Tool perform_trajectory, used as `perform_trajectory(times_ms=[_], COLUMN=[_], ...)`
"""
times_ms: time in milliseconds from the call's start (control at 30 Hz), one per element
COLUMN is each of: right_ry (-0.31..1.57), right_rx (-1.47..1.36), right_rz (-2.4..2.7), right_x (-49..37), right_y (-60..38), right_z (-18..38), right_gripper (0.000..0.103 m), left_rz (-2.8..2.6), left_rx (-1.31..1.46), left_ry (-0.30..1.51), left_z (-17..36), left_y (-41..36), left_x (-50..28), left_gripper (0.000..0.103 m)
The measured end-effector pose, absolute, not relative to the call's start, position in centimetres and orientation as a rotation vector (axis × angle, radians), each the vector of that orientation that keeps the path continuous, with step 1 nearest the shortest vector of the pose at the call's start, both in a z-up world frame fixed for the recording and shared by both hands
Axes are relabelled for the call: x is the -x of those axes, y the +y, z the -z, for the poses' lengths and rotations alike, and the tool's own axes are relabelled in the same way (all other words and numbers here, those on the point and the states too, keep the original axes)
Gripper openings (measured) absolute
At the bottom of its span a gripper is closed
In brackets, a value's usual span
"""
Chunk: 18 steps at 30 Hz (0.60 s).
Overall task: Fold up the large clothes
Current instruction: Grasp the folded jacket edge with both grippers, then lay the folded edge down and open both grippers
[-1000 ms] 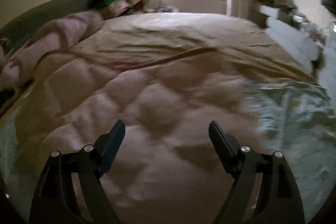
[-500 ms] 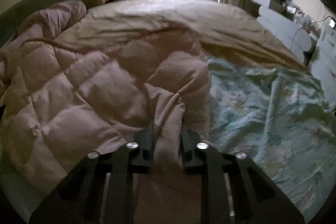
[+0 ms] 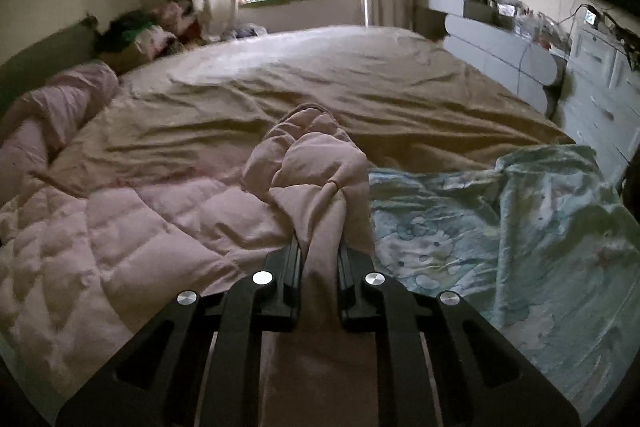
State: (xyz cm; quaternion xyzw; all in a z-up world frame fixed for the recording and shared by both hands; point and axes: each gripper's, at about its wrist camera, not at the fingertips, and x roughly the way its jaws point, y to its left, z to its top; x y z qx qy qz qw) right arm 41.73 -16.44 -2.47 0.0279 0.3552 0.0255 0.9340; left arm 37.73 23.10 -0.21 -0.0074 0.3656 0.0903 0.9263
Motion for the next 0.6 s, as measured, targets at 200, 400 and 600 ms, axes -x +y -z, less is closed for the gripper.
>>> perform_trajectory(times_ms=[200, 400, 600], right_ry=[0.802, 0.842, 0.863], right_rx=[-0.014, 0.036, 0.045], right_rz=[-0.007, 0.022, 0.042], right_x=[-44.1, -45.4, -45.2], right_y=[-15.5, -14.5, -14.9], right_z=[5.2, 7.4, 7.3], right_gripper=[0.012, 0.016, 0.033], left_rz=[-0.195, -0.186, -0.166], left_rx=[0.027, 0.042, 0.1], left_ry=[0.805, 0.821, 0.762], left_z=[3.7, 5.3, 2.9], left_y=[23.5, 23.6, 24.0], left_x=[-39.4, -40.0, -37.5], left_gripper=[0.015, 0.021, 0.054])
